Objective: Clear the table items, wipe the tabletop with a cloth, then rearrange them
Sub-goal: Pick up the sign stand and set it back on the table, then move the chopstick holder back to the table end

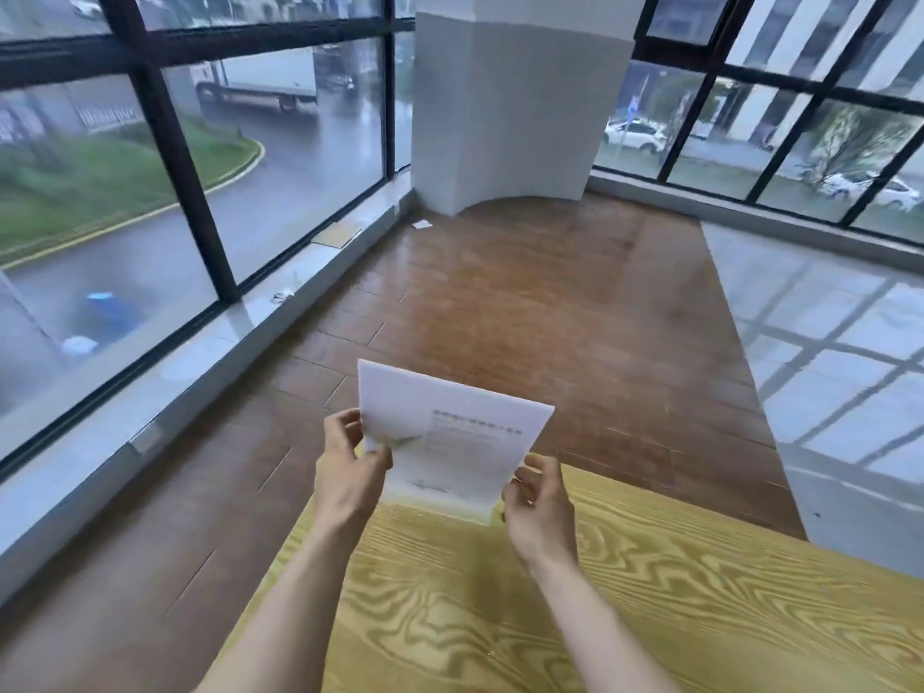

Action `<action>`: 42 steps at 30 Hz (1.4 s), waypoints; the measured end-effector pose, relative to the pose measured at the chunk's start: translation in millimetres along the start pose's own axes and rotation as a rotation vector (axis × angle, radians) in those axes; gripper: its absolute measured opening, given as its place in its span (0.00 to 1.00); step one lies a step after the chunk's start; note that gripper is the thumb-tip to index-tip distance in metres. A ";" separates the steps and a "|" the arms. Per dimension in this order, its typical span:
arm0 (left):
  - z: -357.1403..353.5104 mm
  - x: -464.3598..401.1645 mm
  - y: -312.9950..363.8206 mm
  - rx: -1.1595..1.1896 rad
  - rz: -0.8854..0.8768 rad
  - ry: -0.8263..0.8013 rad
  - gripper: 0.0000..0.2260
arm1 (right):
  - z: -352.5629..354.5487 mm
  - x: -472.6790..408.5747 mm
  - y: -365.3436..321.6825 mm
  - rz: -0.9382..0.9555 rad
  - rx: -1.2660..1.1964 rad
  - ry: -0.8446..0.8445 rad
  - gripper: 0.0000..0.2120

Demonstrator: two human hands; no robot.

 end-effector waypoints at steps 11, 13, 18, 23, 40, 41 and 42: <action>13.2 -82.7 -12.2 0.047 0.041 -0.055 0.25 | -61.9 -39.1 -29.8 -0.075 0.018 -0.038 0.13; 14.0 -84.6 -15.4 0.030 0.046 -0.099 0.26 | -64.7 -40.6 -30.5 -0.088 0.030 -0.049 0.16; 13.5 -87.1 -25.3 0.089 0.032 -0.168 0.31 | -63.5 -43.2 -30.8 -0.115 0.075 -0.069 0.20; 12.9 -86.3 -29.6 -0.007 0.001 -0.149 0.32 | -57.7 -41.5 -29.5 -0.118 0.113 -0.036 0.21; -133.4 103.5 -20.0 -0.688 -0.315 -0.642 0.32 | 135.8 -0.9 75.8 -0.049 0.783 -0.047 0.39; -151.6 119.1 -13.5 -0.711 -0.352 -0.682 0.32 | 158.8 1.4 86.5 -0.049 0.790 -0.029 0.38; -171.2 135.5 -5.7 -0.738 -0.396 -0.717 0.33 | 183.5 3.0 98.1 -0.051 0.787 -0.010 0.38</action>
Point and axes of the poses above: each hand's wrist, its own x-axis away from the middle knuckle, its own z-axis out of the back of the hand, y = z × x, the point moved 2 cm from there along -x, towards the middle knuckle, and after that the axes turned 13 degrees about -z, right-handed, at the moved point
